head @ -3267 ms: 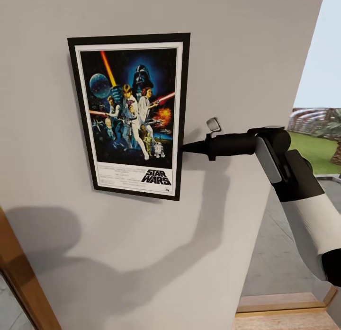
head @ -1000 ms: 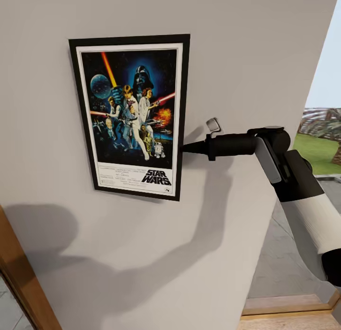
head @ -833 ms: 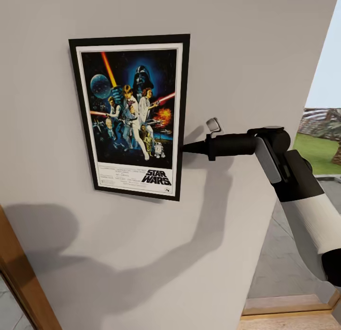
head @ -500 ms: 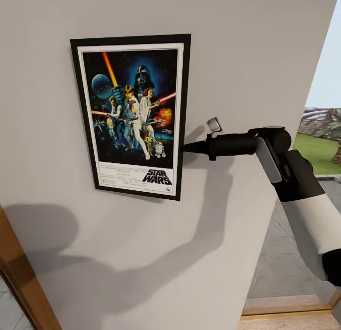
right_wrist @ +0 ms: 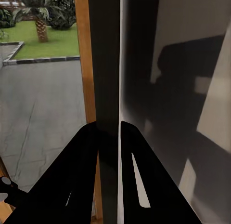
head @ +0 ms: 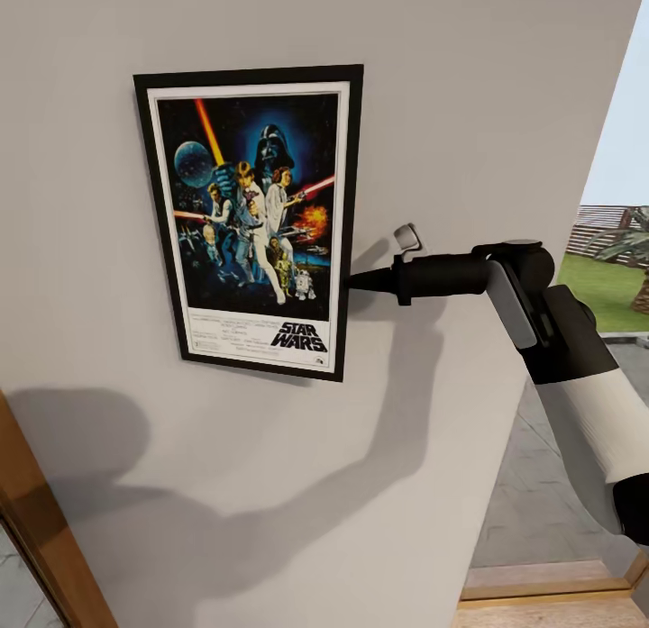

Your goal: Pick up the poster from the kitchen countertop and hang it on one of the wall nails in the kitchen.

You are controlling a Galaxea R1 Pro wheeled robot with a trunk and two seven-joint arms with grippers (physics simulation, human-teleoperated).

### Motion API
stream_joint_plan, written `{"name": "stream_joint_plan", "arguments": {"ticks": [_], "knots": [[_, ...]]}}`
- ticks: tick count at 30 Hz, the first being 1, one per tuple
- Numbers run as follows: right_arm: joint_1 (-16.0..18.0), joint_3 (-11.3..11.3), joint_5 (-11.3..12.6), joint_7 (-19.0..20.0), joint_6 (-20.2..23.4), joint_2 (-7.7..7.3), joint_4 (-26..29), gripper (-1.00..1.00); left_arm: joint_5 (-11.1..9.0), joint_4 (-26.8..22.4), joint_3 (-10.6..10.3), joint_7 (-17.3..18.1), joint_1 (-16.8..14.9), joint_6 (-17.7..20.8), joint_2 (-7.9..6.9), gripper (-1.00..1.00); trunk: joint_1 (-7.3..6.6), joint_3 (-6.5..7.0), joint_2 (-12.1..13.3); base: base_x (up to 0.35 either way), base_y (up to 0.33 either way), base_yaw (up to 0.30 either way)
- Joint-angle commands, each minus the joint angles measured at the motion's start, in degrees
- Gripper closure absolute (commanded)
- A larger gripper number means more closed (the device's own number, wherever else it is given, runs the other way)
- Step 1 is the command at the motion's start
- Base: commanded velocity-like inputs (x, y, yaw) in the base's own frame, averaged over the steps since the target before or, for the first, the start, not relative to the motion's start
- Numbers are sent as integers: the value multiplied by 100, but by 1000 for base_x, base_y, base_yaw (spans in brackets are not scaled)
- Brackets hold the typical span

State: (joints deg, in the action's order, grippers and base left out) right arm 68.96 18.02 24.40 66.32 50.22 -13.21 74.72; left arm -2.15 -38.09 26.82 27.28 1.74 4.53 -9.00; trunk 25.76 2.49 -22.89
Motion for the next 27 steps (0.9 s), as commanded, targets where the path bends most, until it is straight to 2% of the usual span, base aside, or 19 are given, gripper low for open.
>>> {"name": "stream_joint_plan", "arguments": {"ticks": [1, 8, 13, 14, 15, 16, 17, 24, 27], "knots": [[3, 8, 30, -5, 31, -5, -1, 100, -23, -11, 17, 32, 2, 48, 3, -100, 2, -1, -3, 0, 0, 0], [3, 8, 30, -5, 31, -3, -1, 100, -23, -11, 17, 32, 2, 46, 3, -100, 2, -1, -3, 2, 0, 0], [3, 15, 37, -5, 31, -3, -1, 100, -29, -1, 17, 32, 2, 47, -3, -100, 2, -1, -3, 158, 0, 0], [3, 795, 1298, 596, 120, -124, 606, -100, -30, 1, 17, 32, 2, 47, -4, -100, 2, -1, -3, 82, 0, 0], [3, 763, 1291, 565, 104, -90, 888, -100, -31, 2, 17, 32, 2, 48, -5, -100, 2, -1, -3, 52, 0, 0], [3, 731, 1256, 533, 70, -58, 856, -100, -31, 2, 17, 32, 2, 48, -5, -100, 2, -1, -3, 42, 0, 0], [3, 12, 40, -6, 29, -4, -1, -100, -31, 2, 17, 32, 2, 48, -5, -100, 2, -1, -3, 33, 0, 0], [3, 3, 47, -5, 31, 2, -1, -100, -31, 3, 17, 32, 2, 48, -5, -100, 2, -1, -3, 2, -1, 0], [3, 1, 47, -5, 31, 2, -1, -100, -31, 3, 17, 32, 2, 46, -5, -100, 2, -1, -3, -197, -35, 0]]}}
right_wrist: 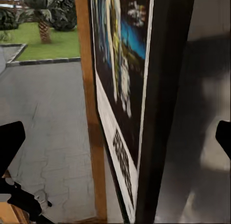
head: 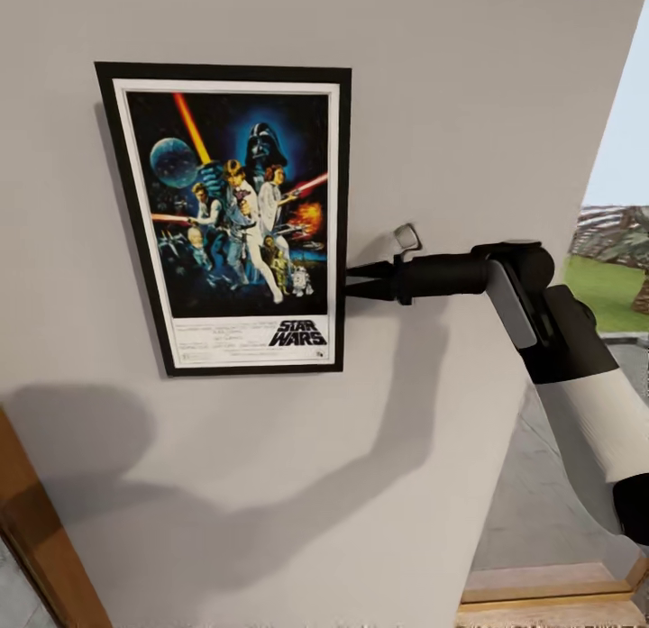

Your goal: Pick up the poster from the kitchen countertop and hang it on one of the wall nails in the kitchen.

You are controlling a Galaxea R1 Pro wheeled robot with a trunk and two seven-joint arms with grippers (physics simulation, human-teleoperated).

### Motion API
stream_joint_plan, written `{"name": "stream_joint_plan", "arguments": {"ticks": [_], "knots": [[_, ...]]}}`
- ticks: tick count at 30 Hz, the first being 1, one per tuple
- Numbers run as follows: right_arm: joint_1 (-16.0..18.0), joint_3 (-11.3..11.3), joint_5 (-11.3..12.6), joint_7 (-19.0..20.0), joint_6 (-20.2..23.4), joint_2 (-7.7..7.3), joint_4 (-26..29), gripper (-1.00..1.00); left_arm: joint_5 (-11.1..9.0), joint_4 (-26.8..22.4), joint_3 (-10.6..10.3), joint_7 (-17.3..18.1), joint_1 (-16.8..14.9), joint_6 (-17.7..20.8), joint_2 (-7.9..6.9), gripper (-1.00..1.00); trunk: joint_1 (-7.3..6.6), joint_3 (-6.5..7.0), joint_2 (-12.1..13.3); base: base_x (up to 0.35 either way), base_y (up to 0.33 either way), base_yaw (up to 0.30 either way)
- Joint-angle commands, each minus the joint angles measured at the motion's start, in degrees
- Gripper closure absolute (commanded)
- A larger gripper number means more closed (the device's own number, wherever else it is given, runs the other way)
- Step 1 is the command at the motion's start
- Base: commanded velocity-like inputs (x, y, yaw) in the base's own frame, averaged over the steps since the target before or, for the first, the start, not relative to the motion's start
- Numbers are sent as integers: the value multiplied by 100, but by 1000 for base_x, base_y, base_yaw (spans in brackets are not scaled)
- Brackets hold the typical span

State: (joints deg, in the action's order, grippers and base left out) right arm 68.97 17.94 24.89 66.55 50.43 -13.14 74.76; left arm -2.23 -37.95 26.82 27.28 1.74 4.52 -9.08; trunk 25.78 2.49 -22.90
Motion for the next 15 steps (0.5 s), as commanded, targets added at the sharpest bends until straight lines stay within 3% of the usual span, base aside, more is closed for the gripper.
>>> {"name": "stream_joint_plan", "arguments": {"ticks": [1, 15], "knots": [[3, 8, -1, -28, 10, -5, -5, -100, -23, -11, 16, 32, 2, 48, 3, -100, 1, -1, -2, -258, -19, 0], [3, 8, -1, -28, 10, -6, -5, -100, -23, -11, 16, 32, 2, 49, 3, -100, 1, -1, -2, -129, -4, 0]]}}
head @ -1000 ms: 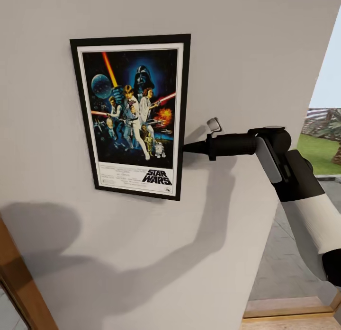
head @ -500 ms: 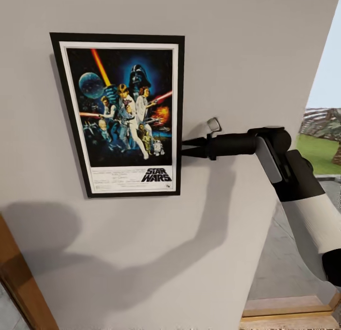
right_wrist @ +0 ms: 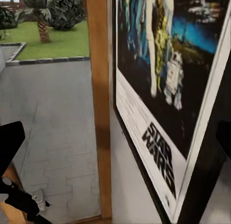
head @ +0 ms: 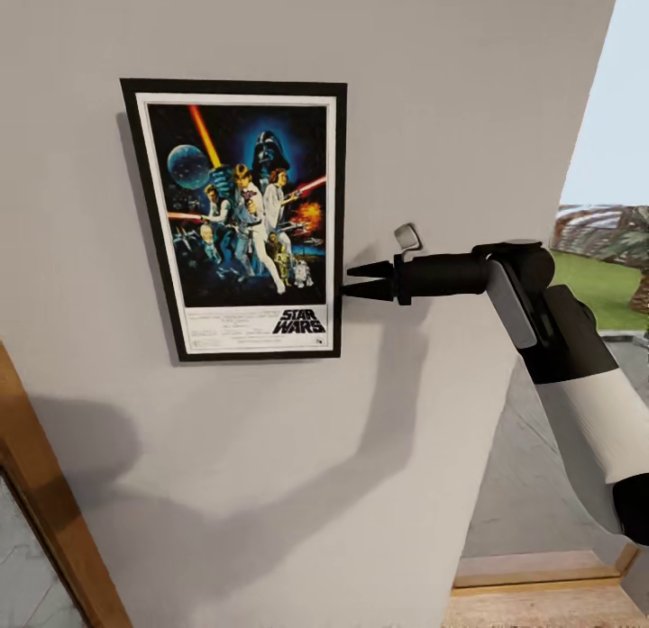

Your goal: Pick up the poster from the kitchen countertop and hang it on one of the wall nails in the kitchen.

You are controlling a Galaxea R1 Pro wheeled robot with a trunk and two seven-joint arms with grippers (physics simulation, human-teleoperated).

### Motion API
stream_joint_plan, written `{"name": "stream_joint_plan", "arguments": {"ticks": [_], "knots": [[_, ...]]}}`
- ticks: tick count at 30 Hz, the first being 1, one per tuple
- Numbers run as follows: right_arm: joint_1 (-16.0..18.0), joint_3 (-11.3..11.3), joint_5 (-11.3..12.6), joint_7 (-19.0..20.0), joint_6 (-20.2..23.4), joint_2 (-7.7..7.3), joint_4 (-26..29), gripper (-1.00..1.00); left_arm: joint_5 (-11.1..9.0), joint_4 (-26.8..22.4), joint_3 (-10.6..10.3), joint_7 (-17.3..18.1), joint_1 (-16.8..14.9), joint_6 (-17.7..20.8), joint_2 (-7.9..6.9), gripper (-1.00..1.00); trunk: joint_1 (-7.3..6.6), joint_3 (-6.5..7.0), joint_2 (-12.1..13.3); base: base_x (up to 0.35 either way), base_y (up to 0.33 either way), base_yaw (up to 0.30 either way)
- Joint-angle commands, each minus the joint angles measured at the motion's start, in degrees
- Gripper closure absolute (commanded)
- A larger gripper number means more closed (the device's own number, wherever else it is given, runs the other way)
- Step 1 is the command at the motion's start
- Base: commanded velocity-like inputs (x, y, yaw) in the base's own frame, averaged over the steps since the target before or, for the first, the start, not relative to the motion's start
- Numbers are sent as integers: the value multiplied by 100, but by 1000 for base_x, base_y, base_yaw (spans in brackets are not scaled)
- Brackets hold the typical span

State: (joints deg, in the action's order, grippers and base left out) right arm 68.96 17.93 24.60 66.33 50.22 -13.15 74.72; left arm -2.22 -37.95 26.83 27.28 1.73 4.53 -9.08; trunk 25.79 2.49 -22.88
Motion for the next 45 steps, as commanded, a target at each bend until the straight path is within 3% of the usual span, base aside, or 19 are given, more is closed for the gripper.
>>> {"name": "stream_joint_plan", "arguments": {"ticks": [1, 10, 13, 18, 21, 23, 25, 30, 31, 32, 34, 36, 41, 45], "knots": [[3, 10, 28, -6, 31, -6, -1, -100, -24, -11, 16, 32, 2, 48, 3, -100, 0, -1, -4, -300, 0, 0], [-21, 17, 51, 2, 22, -4, 10, -100, -24, -11, 16, 32, 2, 48, 3, -100, 0, -1, -4, -253, 0, 0], [-179, 17, 58, 10, 9, -4, 55, -100, -24, -11, 16, 32, 2, 48, 0, -100, 0, -1, -4, -50, 0, 0], [-1034, 0, 56, 160, -332, -12, 532, -100, -24, -11, 16, 32, 2, 52, -5, -100, 0, -1, -4, -13, 0, 0], [-2195, -26, 42, 465, -1104, -91, 671, -100, -28, -11, 16, 32, 2, 53, -6, -100, 0, -1, -4, -3, 0, 0], [-2666, -29, 37, 544, -1492, -155, 680, -100, -31, -9, 16, 32, 2, 54, -6, -100, 0, -1, -4, -1, 0, 0], [-3427, -33, 32, 629, -2139, -233, 627, -100, -38, -5, 16, 32, 2, 56, -6, -100, 0, -1, -4, 0, 0, 0], [-4251, -35, 22, 669, -2761, -343, 295, -100, -41, -3, 16, 32, 2, 56, -6, -100, 0, -1, -4, 0, 0, 0], [-4625, -32, 23, 675, -3234, -371, -352, -100, -41, 0, 16, 32, 2, 56, -6, -100, 0, -1, -4, 0, 0, 0], [-4689, -29, 23, 676, -3370, -375, -570, -100, -41, 1, 16, 32, 2, 56, -4, -100, 0, -1, -4, 0, 0, 0], [-4847, -18, 21, 678, -3889, -379, -1587, -100, -45, 10, 16, 32, 2, 57, -1, -100, 0, -1, -4, 0, 0, 0], [-4889, -13, 20, 679, -4131, -380, -2157, -100, -47, 12, 16, 32, 2, 57, 0, -100, 0, -1, -4, 0, 0, 0], [-4950, -7, 16, 656, -5269, -364, -4771, -100, -43, 22, 16, 30, 2, 57, 2, -100, 0, -1, -4, 0, 0, 0], [-4959, 3, 15, 519, -5833, -336, -6144, -100, -38, 30, 13, 20, 2, 57, 5, -100, 0, -1, -4, 0, 0, 0]]}}
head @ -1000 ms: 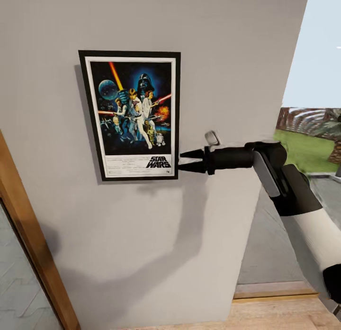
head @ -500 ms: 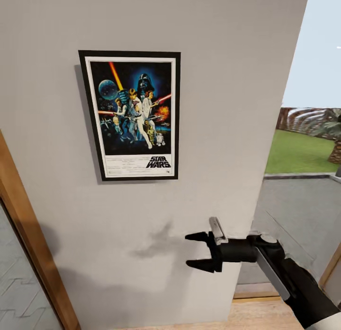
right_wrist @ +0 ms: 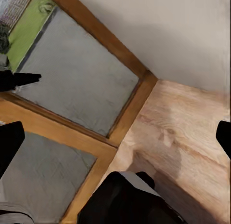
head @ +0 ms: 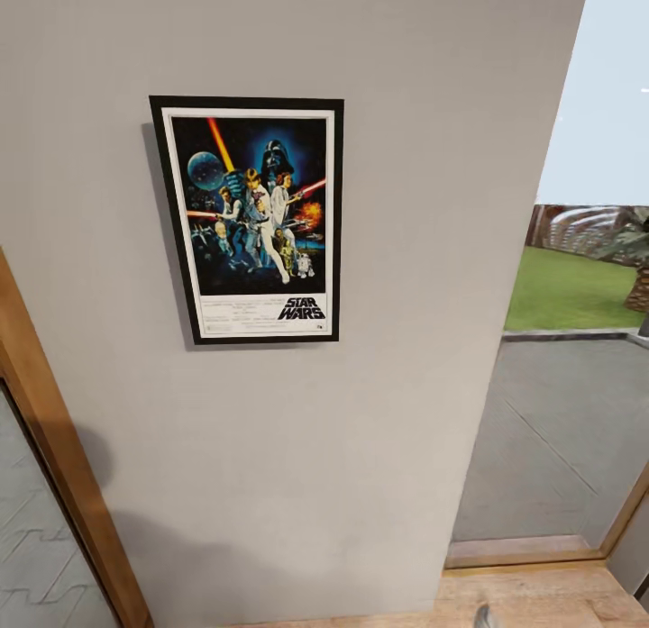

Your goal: Pick up the poster from the kitchen countertop and hang it on one of the wall nails in the kitchen.

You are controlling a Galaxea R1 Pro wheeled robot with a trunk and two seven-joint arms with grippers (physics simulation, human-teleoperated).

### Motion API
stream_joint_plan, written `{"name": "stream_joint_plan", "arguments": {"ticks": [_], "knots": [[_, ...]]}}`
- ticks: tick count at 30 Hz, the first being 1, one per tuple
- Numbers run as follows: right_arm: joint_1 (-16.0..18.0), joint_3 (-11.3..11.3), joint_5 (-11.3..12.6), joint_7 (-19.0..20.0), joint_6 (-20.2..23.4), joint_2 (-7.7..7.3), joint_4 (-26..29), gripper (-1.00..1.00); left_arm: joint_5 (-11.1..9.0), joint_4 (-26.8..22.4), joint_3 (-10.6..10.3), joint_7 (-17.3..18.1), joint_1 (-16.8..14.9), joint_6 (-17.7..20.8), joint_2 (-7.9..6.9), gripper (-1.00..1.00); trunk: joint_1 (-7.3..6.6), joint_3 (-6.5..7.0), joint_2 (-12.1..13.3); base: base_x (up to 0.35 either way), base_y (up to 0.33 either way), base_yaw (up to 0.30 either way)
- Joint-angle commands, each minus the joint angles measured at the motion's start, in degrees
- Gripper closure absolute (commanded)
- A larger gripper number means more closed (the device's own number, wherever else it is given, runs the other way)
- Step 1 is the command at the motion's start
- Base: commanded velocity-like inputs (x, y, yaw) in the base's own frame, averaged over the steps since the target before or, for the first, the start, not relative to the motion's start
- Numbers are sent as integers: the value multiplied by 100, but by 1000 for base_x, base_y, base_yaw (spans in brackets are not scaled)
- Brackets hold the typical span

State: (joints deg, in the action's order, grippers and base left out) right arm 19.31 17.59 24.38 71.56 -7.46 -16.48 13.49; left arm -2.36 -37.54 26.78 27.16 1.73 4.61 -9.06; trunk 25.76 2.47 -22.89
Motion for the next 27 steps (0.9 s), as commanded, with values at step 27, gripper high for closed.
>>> {"name": "stream_joint_plan", "arguments": {"ticks": [27], "knots": [[3, 56, 27, -3994, -257, 658, -1322, -100, 26, 27, -42, -43, 2, 5, 18, -100, 2, 0, -3, 0, 0, 0]]}}
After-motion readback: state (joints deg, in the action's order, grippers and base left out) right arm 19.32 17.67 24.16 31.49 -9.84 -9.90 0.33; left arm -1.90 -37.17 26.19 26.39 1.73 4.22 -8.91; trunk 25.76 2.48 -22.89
